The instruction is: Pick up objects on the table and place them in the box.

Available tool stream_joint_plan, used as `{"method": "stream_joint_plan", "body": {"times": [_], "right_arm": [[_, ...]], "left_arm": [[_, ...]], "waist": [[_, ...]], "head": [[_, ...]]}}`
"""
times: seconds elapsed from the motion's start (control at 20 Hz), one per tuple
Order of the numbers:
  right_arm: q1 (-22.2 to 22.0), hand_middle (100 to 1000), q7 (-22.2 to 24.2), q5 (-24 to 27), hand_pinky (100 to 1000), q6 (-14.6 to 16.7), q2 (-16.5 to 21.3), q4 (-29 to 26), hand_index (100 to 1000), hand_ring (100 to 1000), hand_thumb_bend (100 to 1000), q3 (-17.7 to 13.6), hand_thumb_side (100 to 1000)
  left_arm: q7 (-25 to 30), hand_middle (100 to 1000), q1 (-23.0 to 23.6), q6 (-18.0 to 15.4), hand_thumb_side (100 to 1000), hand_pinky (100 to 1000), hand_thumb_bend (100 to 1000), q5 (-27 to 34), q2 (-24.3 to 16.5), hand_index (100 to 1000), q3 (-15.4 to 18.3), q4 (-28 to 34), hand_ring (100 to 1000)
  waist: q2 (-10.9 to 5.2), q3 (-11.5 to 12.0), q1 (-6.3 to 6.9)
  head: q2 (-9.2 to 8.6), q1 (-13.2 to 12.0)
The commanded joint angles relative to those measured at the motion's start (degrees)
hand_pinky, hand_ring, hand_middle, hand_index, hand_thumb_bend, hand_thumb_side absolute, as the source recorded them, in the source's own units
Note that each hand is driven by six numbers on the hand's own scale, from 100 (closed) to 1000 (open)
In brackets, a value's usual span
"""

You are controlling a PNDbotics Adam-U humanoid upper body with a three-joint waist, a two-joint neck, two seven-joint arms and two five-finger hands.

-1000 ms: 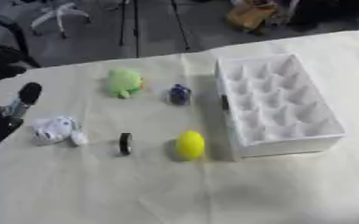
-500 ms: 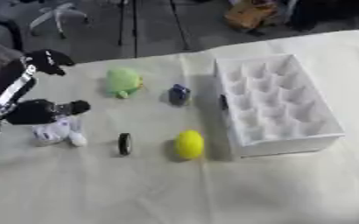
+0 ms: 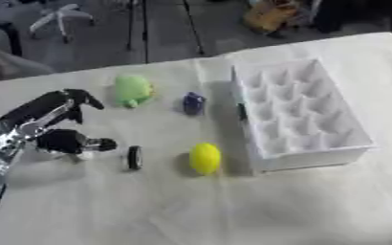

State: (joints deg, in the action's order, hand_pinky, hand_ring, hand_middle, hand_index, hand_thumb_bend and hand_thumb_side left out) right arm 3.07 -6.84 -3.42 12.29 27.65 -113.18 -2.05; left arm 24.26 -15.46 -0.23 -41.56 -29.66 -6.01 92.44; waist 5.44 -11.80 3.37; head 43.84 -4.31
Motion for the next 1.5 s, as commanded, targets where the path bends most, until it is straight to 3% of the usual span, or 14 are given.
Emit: {"method": "stream_joint_plan", "body": {"times": [0.05, 0.35, 0.7, 1.5], "right_arm": [[0.7, 713, 0.2, 0.4, 781, 0.1, 1.8, -1.4, 890, 664, 349, -0.1, 735], [0.7, 713, 0.3, 0.4, 781, 0.1, 1.8, -1.4, 890, 664, 347, 0.0, 736], [0.7, 713, 0.4, 0.5, 781, 0.1, 1.7, -1.4, 890, 663, 344, 0.0, 736], [0.7, 713, 0.5, 0.6, 781, 0.2, 1.6, -1.4, 891, 663, 341, 0.1, 738]], "left_arm": [[-0.8, 739, -1.5, -0.5, 689, 639, 944, -0.3, -0.2, 810, -1.5, -0.3, 533], [3.0, 741, -3.4, -10.1, 656, 728, 970, 2.7, -0.9, 811, -3.7, -2.5, 618], [5.8, 731, -4.8, -17.6, 627, 757, 993, 4.7, -1.1, 808, -3.1, -5.0, 645], [3.1, 661, -6.9, -19.0, 614, 731, 960, 3.8, 0.9, 765, -3.1, -11.0, 607]], "waist": [[-0.55, -0.1, -0.19], [-0.55, -0.3, -0.23], [-0.55, -0.5, -0.22], [-0.54, -0.6, -0.31]], "head": [[0.28, 0.0], [0.28, -0.2], [0.28, -0.4], [0.28, -0.3]]}}
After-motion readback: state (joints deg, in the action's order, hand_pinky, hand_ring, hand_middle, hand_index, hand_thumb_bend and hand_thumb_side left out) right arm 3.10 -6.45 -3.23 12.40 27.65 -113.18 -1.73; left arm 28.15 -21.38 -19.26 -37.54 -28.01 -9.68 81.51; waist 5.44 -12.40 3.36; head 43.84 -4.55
